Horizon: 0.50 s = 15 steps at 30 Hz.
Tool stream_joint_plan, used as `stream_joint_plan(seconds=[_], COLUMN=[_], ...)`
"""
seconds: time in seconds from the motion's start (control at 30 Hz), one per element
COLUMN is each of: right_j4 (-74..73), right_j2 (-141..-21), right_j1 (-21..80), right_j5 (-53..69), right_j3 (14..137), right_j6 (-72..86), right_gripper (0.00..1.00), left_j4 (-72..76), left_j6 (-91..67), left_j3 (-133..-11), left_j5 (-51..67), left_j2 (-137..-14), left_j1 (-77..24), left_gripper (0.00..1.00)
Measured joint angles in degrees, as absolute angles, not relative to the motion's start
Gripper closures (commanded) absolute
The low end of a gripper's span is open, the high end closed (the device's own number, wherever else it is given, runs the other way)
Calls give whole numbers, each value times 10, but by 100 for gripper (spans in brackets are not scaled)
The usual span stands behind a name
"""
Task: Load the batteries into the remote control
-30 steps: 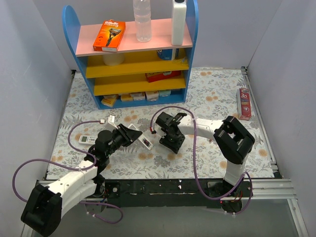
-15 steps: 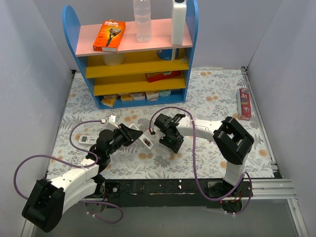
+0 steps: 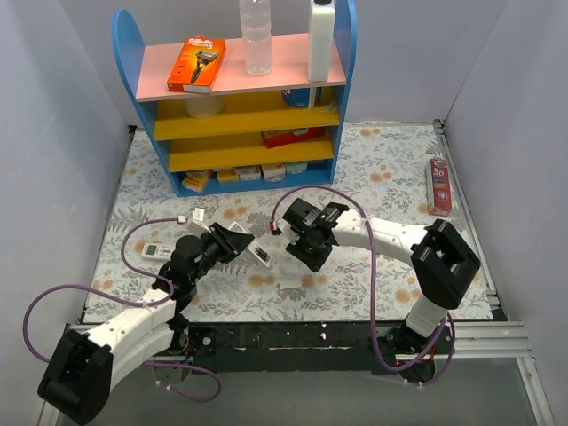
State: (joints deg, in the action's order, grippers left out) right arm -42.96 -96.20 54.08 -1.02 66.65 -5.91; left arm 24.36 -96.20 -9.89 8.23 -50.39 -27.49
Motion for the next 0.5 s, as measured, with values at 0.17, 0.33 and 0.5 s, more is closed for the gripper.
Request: stream_joint_plan(seconds=[0.17,0.33,0.5], right_j4=[-413,-387,-375], right_j2=[-963,-994,-1022], right_j1=[556,602,638], right_j5=[10,17,8], right_j3=[669,687,690], right_j6=[-64,-69,-72], right_gripper=[51,50,48], left_j4=[149,45,-36], left_j6=[-943,-934,-924], left_j3=[-106,-131,-142], left_j5=[16,-40,-71], left_j2=[-387,-281,-235], left_j1=[-275,-272,-270], left_gripper=[100,100,100])
